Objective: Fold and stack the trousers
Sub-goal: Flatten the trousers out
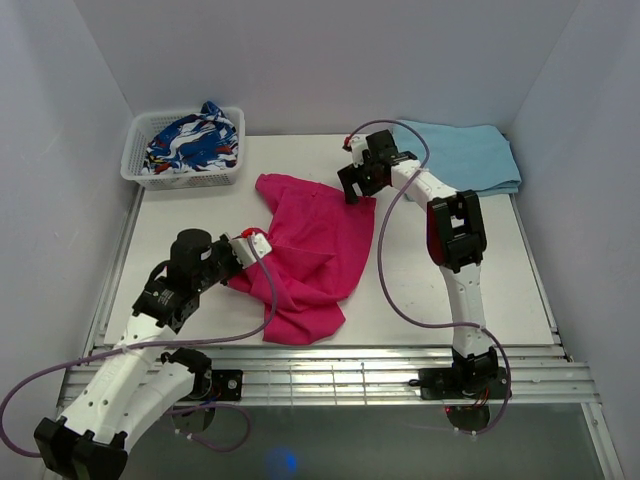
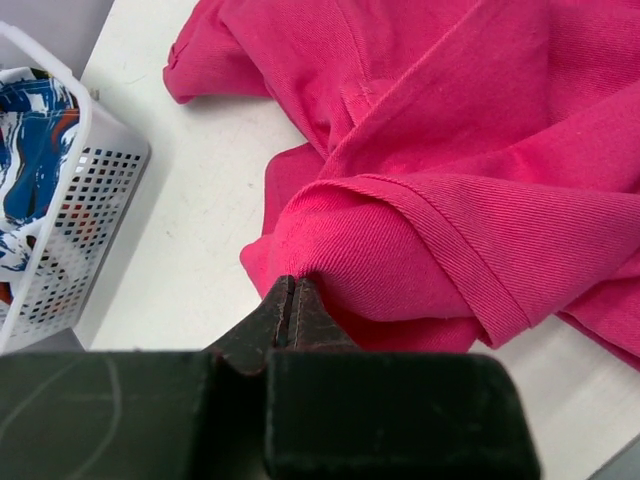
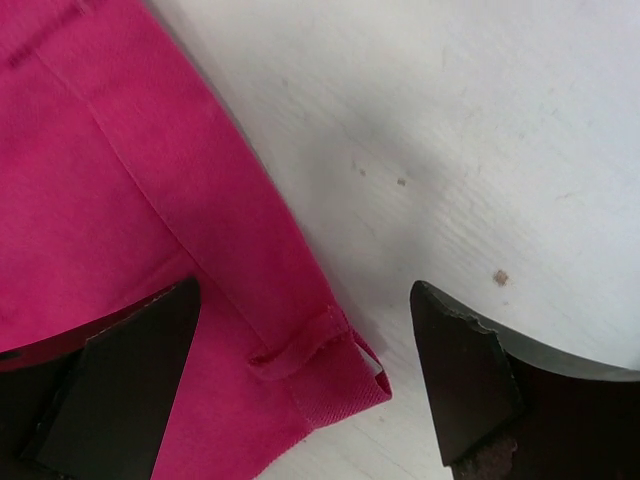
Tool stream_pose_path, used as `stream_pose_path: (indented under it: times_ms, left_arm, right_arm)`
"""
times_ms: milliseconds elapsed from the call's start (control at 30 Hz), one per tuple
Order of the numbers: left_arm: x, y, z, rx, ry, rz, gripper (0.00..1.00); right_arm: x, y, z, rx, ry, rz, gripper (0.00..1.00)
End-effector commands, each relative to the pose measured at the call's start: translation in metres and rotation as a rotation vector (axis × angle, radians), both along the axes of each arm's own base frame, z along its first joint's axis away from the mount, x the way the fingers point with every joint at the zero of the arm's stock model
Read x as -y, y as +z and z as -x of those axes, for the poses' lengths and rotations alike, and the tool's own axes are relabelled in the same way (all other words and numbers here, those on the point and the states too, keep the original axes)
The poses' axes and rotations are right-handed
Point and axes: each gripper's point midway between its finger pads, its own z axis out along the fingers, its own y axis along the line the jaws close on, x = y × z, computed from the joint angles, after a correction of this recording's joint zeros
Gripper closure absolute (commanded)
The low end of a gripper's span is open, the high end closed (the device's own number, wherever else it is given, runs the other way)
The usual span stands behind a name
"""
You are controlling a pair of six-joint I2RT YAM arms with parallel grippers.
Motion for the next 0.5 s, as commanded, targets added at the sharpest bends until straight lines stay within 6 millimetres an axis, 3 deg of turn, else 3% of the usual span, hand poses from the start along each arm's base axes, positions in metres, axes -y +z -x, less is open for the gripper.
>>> stream_pose_path:
  times_ms: [0,67,100,133,167,233,267,300,333,367,400,467]
  left_arm:
    - [-0.006,0.019,-0.016,0.059,0.087,0.041,1.00]
    - [-0.011,0.023,-0.025,0.076,0.127,0.046,1.00]
    - [-0.014,0.021,-0.029,0.077,0.145,0.037,1.00]
    - [-0.018,0.017,-0.036,0.075,0.170,0.025,1.00]
    - [-0.025,0.017,-0.041,0.078,0.213,0.014,1.00]
    - [-0.036,0.013,-0.052,0.066,0.262,0.011,1.00]
    - [-0.038,0.016,-0.056,0.069,0.280,0.022,1.00]
    - [-0.046,0.017,-0.061,0.071,0.309,0.025,1.00]
    - [-0.048,0.021,-0.066,0.085,0.319,0.031,1.00]
    - [-0.050,0.021,-0.070,0.088,0.330,0.033,1.00]
    - [-0.054,0.021,-0.073,0.092,0.343,0.033,1.00]
    - [-0.054,0.022,-0.078,0.099,0.345,0.037,1.00]
  right_arm:
    - [0.021,-0.024,0.020,-0.057,0.033,0.098,0.09]
    - [0.025,-0.040,0.044,-0.143,0.066,0.108,0.02]
    - [0.027,-0.043,0.052,-0.165,0.080,0.114,0.11]
    - [0.031,-0.049,0.064,-0.207,0.086,0.122,0.30]
    - [0.032,-0.051,0.074,-0.237,0.098,0.117,0.37]
    - [0.038,-0.038,0.091,-0.262,0.114,0.099,0.68]
    - [0.043,-0.043,0.110,-0.308,0.120,0.091,0.84]
    - [0.046,-0.019,0.115,-0.274,0.116,0.075,0.92]
    - [0.053,-0.008,0.123,-0.274,0.107,0.058,0.92]
    - [0.059,-0.011,0.145,-0.315,0.112,0.046,0.92]
    - [0.064,0.020,0.150,-0.250,0.107,0.028,0.92]
    - [0.088,0.035,0.162,-0.216,0.068,0.047,0.92]
